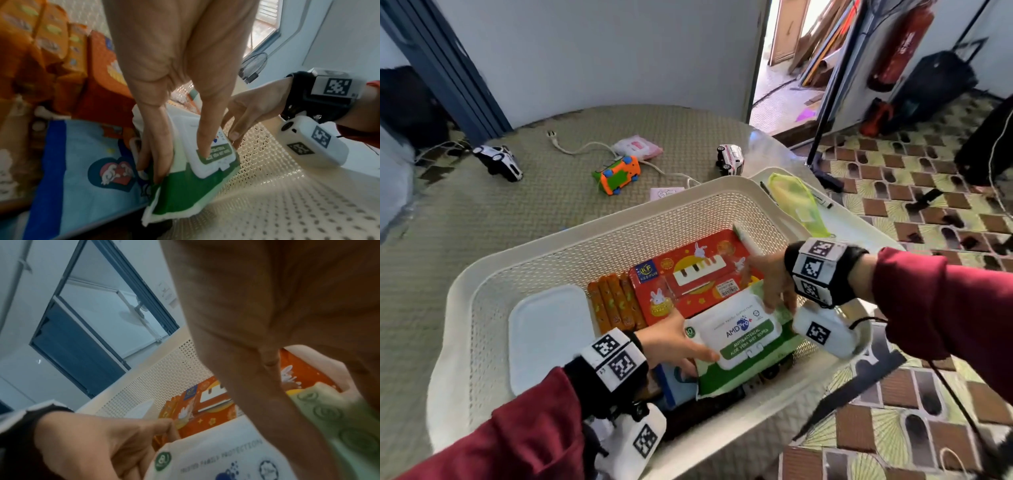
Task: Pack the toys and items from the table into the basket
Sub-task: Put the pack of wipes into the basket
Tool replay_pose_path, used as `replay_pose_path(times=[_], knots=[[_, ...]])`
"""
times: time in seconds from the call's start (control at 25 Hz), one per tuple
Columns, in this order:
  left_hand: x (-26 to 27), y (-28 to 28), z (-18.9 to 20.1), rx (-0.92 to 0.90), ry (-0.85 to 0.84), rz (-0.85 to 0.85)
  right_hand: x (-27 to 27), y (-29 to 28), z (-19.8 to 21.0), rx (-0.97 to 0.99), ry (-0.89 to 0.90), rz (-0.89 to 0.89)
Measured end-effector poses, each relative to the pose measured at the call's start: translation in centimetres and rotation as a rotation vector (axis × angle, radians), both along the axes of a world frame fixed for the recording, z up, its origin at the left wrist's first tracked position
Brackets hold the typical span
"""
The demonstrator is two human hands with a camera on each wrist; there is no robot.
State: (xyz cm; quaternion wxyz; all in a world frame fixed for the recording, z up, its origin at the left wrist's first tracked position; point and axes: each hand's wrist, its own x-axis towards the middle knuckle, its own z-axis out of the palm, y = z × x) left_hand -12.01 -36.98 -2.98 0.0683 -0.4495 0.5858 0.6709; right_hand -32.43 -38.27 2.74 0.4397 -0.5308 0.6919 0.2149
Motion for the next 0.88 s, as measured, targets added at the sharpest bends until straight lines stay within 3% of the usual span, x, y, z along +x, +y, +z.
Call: replay_pose_path(times=[0.08,0.2,0.24,0.32,0.44,0.6,0.76,0.88], knots=[[0.4,-0.3,0.4,-0.158,-0.089,-0.082,0.5,0.0,0.6,-0.053,0.079,0.036],[0.1,-0.5,1.7,-0.669,-0.466,-0.354,1.3,-0.2,2.2,-0.138,0.160,0.105],[-0.3,-0.6,2.0,-0.825,-0.506,-0.408,1.6,-0.2,2.8,-0.193,0.186,0.161],[-1.3,-0.7,2.7,-1.035,-0.374,-0.466,1.6,-0.2,4.5,-0.321,0.192,0.225],[-3.0,-1.2,2.8,-1.009,-0.132,-0.661,0.3,1.2,7.6,-0.575,0.204,0.168],[-5.4,-0.8,0.6,-0.984,-0.141,-0.950,-3.6,5.7,8.7,-0.632,0.237,-0.056],[-6.3,-0.7,-1.6,-0.959,-0.145,-1.083,-4.5,9.7,4.4,-0.578,0.146,-0.208],[-6.0,-0.9,-3.3,-0.953,-0.124,-1.093,-3.6,10.3,1.0,-0.721,0.041,-0.347]])
